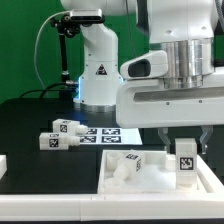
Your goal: Assemble one leg
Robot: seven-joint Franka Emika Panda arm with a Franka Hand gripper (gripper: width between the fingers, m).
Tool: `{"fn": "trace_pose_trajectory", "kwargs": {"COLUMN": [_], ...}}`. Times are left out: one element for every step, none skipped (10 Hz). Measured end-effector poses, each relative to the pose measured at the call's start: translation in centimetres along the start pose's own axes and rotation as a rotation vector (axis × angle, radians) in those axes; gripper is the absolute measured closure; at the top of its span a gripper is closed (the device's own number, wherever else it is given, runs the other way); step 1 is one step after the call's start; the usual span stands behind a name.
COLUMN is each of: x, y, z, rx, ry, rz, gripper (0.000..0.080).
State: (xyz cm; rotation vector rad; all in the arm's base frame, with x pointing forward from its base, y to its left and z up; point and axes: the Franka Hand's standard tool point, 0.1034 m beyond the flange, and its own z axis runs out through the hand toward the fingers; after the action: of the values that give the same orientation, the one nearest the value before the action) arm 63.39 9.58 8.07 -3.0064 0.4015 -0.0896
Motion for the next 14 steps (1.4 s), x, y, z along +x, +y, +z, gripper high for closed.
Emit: {"fn": "trace_pose_trajectory", "kwargs": {"x": [0.2, 0.2, 0.1, -0.1, 0.0, 0.0, -0.1, -0.1, -0.2, -0.2, -0.2, -0.2, -0.2, -0.3], "y": [0.0, -0.2, -0.7, -1.1, -1.2, -1.5, -1.8, -2.0, -2.2, -2.2, -2.2, -2.2, -2.2, -1.9], "z": [-0.2, -0.2, -0.1, 0.2, 0.3, 0.4, 0.5, 0.5, 0.5, 0.4, 0.4, 0.4, 0.4, 0.6], "rx": [-0.002, -0.003, -0.004, -0.004, -0.002, -0.001, -0.002, -0.003, -0.003, -0.002, 0.001, 0.0, 0.0, -0.006], "ry": [-0.015, -0.021, -0.022, -0.021, -0.019, -0.012, -0.008, -0.002, 0.001, 0.002, 0.0, 0.0, 0.0, 0.0], "rz": [0.051, 0.105, 0.277, 0.432, 0.59, 0.754, 0.924, 1.05, 1.117, 1.193, 1.232, 1.215, 1.201, 1.017], "gripper": [0.0515, 0.0515, 0.0515, 0.0515, 0.0515, 0.0515, 0.0514, 0.0514, 0.0514, 0.0514, 0.0514, 0.0514, 0.0416, 0.028]}}
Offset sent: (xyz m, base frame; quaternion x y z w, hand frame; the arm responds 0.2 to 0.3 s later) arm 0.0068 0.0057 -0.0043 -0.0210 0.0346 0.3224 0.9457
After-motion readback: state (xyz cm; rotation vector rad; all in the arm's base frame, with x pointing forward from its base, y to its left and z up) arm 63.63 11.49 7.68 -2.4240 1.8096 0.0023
